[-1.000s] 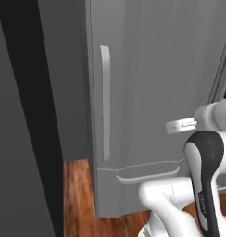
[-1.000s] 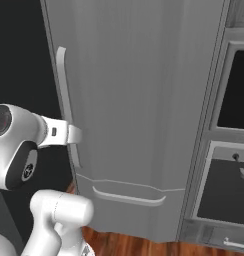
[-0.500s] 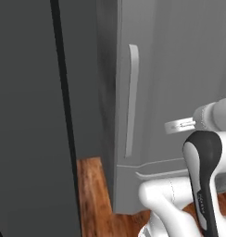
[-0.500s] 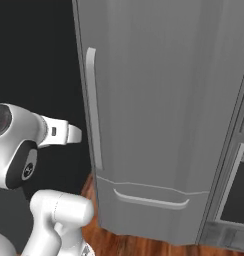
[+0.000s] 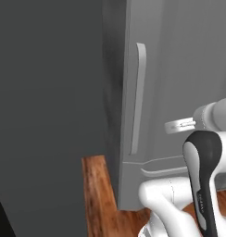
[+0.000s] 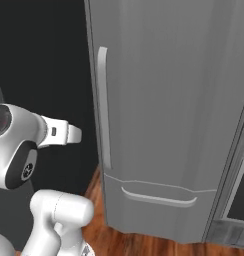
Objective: Take the cake and cupcake from the fridge and place them on the empty tray on the dining counter.
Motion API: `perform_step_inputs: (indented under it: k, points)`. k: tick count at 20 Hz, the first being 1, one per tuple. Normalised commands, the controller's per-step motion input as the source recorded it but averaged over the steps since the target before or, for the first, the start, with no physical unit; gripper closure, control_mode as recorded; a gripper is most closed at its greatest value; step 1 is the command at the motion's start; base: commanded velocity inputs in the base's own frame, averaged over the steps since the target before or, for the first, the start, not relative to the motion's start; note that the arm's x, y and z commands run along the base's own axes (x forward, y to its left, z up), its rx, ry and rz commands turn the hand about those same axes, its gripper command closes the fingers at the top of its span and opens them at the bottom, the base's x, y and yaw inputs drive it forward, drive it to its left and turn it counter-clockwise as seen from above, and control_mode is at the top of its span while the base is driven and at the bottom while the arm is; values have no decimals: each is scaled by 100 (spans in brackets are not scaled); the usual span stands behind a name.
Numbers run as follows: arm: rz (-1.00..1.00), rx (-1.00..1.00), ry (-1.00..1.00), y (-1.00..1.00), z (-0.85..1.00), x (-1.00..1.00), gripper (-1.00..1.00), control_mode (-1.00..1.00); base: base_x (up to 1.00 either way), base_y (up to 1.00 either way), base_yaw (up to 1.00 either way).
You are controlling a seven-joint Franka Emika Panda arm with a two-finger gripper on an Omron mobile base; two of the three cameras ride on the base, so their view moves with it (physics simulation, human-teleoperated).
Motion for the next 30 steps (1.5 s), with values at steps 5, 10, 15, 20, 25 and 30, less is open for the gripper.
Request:
perform_step_inputs:
  k: [5, 10, 15, 20, 25, 30]
  points:
    - [0, 0, 0, 0, 0, 0, -100, 100, -17, 37, 0]
    - [0, 0, 0, 0, 0, 0, -100, 100, -11, 38, 0]
    - [0, 0, 0, 0, 0, 0, -100, 100, 0, 6, 0]
    - [0, 0, -4, 0, -1, 0, -100, -100, 0, 0, 0]
    - [-1, 0, -22, -12, -7, 17, -100, -100, 0, 0, 0]
    - [-5, 0, -2, -46, 0, 15, -100, -100, 0, 0, 0]
